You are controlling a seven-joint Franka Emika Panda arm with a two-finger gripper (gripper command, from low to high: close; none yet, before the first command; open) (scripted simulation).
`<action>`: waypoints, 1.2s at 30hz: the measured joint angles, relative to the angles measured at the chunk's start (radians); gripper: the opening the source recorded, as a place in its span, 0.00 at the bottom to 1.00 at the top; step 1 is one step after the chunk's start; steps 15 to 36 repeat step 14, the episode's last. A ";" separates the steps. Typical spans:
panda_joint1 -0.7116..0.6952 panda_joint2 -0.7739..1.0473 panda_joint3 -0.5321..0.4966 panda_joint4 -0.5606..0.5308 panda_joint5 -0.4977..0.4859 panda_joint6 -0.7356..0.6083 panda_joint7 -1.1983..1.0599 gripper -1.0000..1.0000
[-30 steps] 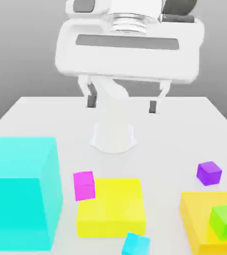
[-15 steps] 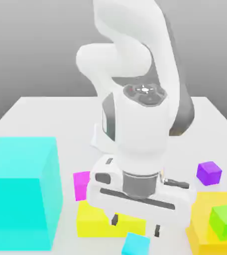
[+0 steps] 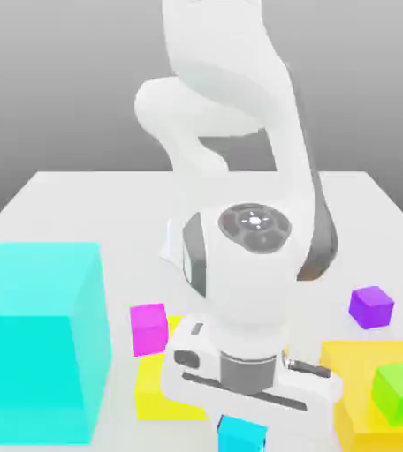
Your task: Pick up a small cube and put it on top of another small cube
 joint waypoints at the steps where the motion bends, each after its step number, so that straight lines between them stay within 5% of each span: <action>1: 0.019 -0.026 0.024 0.015 0.004 -0.041 -0.026 0.00; 7: 0.136 -0.148 0.195 0.122 0.034 -0.276 -0.199 0.00; 10: 0.168 -0.083 0.198 0.120 -0.013 -0.217 -0.187 0.00; 11: 0.175 -0.060 0.193 0.116 -0.028 -0.191 -0.178 1.00; 36: 0.175 -0.060 0.193 0.116 -0.028 -0.191 -0.178 1.00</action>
